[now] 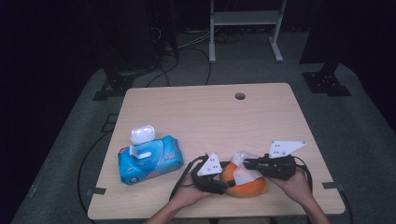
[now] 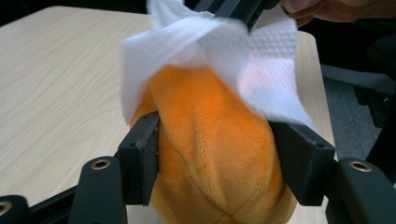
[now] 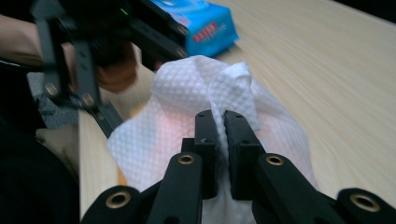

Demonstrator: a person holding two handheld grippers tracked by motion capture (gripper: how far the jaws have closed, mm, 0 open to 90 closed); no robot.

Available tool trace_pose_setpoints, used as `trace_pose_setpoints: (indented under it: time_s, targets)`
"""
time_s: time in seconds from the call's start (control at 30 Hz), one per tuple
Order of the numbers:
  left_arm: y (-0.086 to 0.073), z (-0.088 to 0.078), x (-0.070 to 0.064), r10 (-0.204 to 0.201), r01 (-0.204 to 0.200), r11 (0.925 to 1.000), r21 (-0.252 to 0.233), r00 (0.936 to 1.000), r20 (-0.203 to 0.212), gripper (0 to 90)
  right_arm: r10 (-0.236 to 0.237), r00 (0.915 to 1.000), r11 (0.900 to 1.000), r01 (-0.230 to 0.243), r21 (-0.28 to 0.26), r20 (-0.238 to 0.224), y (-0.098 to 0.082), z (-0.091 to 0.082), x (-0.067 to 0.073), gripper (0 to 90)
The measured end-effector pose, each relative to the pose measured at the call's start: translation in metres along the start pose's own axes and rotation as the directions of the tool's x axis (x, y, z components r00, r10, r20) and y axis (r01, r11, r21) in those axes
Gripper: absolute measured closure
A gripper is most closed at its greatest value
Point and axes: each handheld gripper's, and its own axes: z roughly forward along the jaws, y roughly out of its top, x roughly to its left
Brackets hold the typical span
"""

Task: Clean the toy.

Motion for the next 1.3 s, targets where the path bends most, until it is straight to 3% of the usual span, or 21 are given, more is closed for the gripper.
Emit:
trace_pose_setpoints:
  time_s: [0.07, 0.2, 0.3, 0.4, 0.5, 0.57, 0.63, 0.67, 0.77, 0.9, 1.0, 1.1, 1.17, 1.27, 1.3]
  targets:
    - [-0.001, -0.001, 0.003, -0.024, 0.024, 0.9997, -0.004, 0.9997, 0.009, 35.0, 0.023, 0.9995, 1.000, -0.023, 0.003, 0.021, -0.006, -0.008, -0.005, 83.5]
    - [0.002, 0.004, 0.007, -0.127, 0.127, 0.9918, 0.015, 0.9919, 0.000, 7.6, 0.025, 0.9996, 0.999, -0.025, 0.028, 0.012, -0.011, -0.010, -0.001, 83.4]
    - [0.000, 0.009, 0.010, -0.172, 0.170, 0.9849, 0.030, 0.9836, 0.056, 8.1, -0.014, 0.9997, 1.000, 0.014, 0.026, -0.022, -0.005, -0.004, 0.008, 83.4]
    - [0.002, 0.006, 0.009, -0.148, 0.147, 0.9888, 0.025, 0.9882, 0.039, 23.5, -0.047, 0.9977, 0.999, 0.049, 0.024, -0.049, 0.004, 0.004, 0.017, 83.4]
    - [0.004, 0.000, 0.001, -0.025, 0.024, 0.9989, -0.040, 0.9994, -0.025, 36.8, -0.072, 0.9974, 0.997, 0.072, -0.027, -0.008, 0.013, 0.005, 0.019, 83.2]
    - [0.008, -0.003, -0.006, 0.066, -0.072, 0.9956, -0.060, 0.9935, -0.092, 38.5, -0.073, 0.9957, 0.995, 0.077, -0.060, 0.057, 0.018, 0.001, 0.018, 83.3]
    - [0.009, -0.005, -0.008, 0.121, -0.129, 0.9896, -0.063, 0.9849, -0.124, 39.5, -0.061, 0.9949, 0.995, 0.067, -0.073, 0.081, 0.018, -0.001, 0.013, 83.2]
    - [0.008, -0.006, -0.007, 0.126, -0.134, 0.9894, -0.056, 0.9841, -0.125, 39.8, -0.050, 0.9957, 0.996, 0.056, -0.066, 0.078, 0.015, -0.001, 0.010, 83.3]
    - [-0.001, -0.007, 0.000, 0.103, -0.108, 0.9931, -0.045, 0.9891, -0.105, 39.8, -0.001, 0.9985, 0.999, 0.003, -0.039, 0.055, 0.002, 0.001, 0.000, 83.2]
    - [-0.008, -0.013, 0.006, 0.101, -0.103, 0.9942, -0.031, 0.9918, -0.078, 39.0, 0.095, 0.9943, 0.995, -0.093, -0.039, 0.048, -0.015, -0.006, -0.015, 83.3]
    - [-0.012, -0.015, 0.009, 0.085, -0.087, 0.9959, -0.026, 0.9935, -0.075, 38.1, 0.106, 0.9938, 0.991, -0.102, -0.088, 0.036, -0.010, -0.009, -0.013, 83.2]
    - [-0.015, -0.018, 0.012, 0.061, -0.062, 0.9980, -0.013, 0.9957, -0.070, 38.2, 0.083, 0.9963, 0.995, -0.081, -0.052, 0.026, -0.008, 0.001, -0.009, 83.2]
    - [-0.017, -0.019, 0.014, 0.045, -0.046, 0.9989, -0.008, 0.9964, -0.071, 38.2, 0.118, 0.9930, 0.993, -0.118, -0.023, -0.003, -0.015, 0.003, -0.012, 83.2]
    - [-0.019, -0.020, 0.017, 0.018, -0.019, 0.9997, -0.013, 0.9976, -0.067, 38.0, 0.169, 0.9856, 0.986, -0.169, 0.011, 0.003, -0.025, -0.001, -0.019, 83.0]
    - [-0.019, -0.021, 0.018, 0.013, -0.013, 0.9998, -0.012, 0.9977, -0.067, 37.9, 0.183, 0.9832, 0.983, -0.183, -0.008, 0.002, -0.028, -0.003, -0.021, 83.0]
